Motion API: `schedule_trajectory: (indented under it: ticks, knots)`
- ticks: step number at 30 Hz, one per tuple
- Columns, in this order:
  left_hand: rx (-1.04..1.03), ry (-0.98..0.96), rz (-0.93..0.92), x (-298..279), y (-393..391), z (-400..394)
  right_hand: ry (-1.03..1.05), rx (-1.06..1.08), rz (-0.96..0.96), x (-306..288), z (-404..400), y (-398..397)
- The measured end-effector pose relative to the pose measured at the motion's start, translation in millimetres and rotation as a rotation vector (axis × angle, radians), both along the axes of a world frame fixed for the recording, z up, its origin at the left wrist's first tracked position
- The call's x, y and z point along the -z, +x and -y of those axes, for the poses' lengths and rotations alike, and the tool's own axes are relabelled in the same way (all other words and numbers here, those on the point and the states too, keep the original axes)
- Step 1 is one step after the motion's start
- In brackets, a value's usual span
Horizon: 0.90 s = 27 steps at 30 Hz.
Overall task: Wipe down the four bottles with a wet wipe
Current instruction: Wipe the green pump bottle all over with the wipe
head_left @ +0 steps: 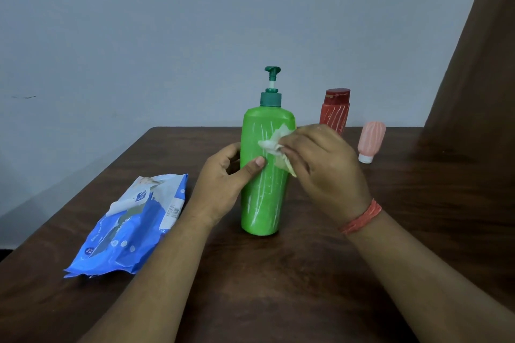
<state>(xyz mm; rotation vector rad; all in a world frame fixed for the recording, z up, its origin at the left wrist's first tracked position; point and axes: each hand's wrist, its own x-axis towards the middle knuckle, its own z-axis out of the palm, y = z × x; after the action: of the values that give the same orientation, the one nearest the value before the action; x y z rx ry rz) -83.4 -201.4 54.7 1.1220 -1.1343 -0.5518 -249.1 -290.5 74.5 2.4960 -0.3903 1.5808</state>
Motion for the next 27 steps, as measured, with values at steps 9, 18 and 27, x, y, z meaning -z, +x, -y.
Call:
schedule_trajectory:
  ticks: [9,18,27]
  knots:
    - [0.002,-0.008,0.010,1,-2,0,0.052,-0.024,-0.002,-12,-5,3]
    - [-0.033,-0.007,-0.046,4,2,2,-0.037,0.008,-0.254,-34,3,11]
    - [-0.023,-0.005,0.011,3,-3,3,-0.113,0.124,-0.078,-19,1,10]
